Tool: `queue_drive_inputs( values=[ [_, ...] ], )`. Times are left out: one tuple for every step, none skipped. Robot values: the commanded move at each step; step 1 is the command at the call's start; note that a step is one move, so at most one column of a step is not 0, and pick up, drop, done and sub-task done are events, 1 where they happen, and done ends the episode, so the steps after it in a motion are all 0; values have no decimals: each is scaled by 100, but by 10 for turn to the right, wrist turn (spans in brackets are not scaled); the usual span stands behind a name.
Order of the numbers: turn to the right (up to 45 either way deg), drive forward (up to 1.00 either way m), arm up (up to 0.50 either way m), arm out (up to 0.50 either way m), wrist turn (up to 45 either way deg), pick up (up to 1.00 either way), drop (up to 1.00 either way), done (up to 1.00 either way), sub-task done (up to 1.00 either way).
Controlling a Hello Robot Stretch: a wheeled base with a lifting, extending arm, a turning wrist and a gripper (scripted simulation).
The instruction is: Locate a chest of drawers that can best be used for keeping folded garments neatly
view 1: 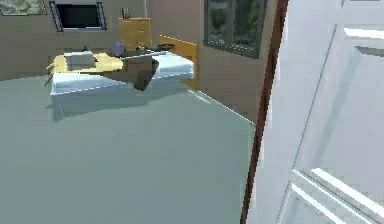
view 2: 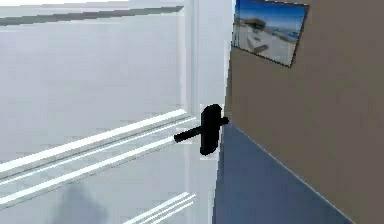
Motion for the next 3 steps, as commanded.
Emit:
queue_drive_inputs(
  values=[
    [-450,0,0,0,0,0,0,0,0],
    [-450,0,0,0,0,0,0,0,0],
    [-450,0,0,0,0,0,0,0,0]
  ],
)
